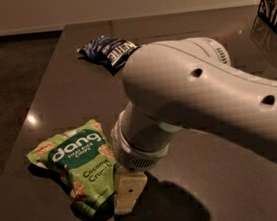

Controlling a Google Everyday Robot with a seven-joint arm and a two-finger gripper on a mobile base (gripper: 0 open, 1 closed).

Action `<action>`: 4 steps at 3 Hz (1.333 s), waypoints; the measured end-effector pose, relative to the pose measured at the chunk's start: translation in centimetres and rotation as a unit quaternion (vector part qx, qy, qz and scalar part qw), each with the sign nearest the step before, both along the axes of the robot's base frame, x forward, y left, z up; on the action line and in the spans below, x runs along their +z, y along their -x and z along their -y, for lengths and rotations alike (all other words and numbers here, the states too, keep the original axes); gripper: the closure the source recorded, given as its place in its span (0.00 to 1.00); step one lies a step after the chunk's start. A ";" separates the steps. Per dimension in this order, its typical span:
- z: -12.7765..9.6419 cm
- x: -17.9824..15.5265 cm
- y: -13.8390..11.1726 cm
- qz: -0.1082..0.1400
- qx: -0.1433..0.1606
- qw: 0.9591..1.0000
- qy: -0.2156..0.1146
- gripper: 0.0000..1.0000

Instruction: Move green rice chip bag near blue chip bag

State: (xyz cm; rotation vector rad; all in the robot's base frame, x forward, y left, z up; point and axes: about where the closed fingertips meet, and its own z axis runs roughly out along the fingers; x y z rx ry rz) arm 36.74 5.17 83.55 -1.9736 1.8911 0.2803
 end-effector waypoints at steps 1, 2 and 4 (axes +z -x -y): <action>0.0 1.0 -0.2 -0.001 -0.004 1.000 -0.013 0.38; 1.0 2.2 -1.0 0.002 -0.022 0.999 -0.023 0.62; 7.3 5.8 -4.2 0.037 -0.086 0.995 -0.014 1.00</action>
Offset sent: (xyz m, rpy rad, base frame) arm 0.0236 -0.0294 0.0350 0.0720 -0.0058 -0.1037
